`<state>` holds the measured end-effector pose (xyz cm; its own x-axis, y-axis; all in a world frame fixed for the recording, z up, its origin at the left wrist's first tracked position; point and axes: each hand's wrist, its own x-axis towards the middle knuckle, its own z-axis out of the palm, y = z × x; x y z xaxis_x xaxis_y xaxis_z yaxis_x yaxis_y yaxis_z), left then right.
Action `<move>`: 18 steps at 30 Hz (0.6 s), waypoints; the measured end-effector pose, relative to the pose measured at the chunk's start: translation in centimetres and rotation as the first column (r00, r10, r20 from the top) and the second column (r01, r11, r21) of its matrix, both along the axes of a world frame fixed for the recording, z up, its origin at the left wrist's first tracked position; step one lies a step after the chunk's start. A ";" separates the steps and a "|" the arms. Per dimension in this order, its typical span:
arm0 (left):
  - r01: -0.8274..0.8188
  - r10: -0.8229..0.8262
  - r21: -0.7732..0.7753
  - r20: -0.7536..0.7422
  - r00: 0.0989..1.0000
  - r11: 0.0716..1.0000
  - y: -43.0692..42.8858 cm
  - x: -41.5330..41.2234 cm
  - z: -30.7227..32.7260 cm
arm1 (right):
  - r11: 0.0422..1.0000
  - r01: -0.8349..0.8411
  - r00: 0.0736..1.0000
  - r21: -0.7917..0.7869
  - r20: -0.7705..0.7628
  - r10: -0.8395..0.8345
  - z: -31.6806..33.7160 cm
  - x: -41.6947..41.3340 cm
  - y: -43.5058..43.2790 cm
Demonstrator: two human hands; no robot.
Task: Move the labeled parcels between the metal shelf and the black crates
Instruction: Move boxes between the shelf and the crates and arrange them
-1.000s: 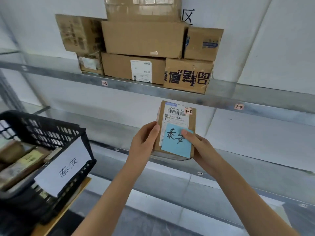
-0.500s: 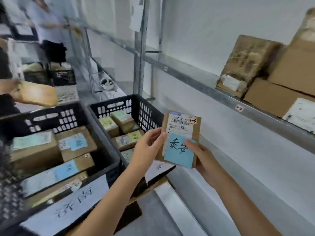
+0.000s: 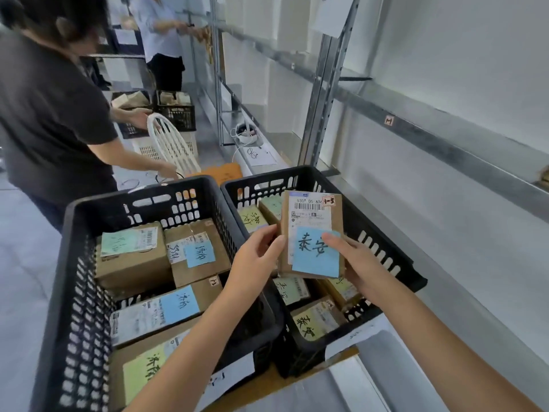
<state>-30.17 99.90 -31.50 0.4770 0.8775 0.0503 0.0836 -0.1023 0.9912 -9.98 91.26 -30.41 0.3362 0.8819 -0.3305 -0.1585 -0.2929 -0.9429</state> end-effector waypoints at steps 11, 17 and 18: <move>-0.244 0.240 -0.010 -0.147 0.960 0.970 6.3 4.6 -1.9 | 0.954 -0.239 0.971 -0.178 -0.029 0.238 -5.7 7.6 8.7; -0.355 0.346 -0.006 -0.213 0.914 0.935 7.9 7.0 -2.4 | 0.856 -0.443 0.887 -0.265 0.004 0.461 -8.5 10.1 12.6; -0.371 0.361 -0.002 -0.221 0.906 0.929 8.1 7.4 -2.5 | 0.838 -0.471 0.870 -0.274 0.014 0.494 -8.7 10.5 13.3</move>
<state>-22.82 107.96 -33.98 0.1168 0.9914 -0.0583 0.3158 0.0186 0.9486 0.54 104.58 -39.10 -0.0749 0.8284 -0.5552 0.1386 -0.5427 -0.8284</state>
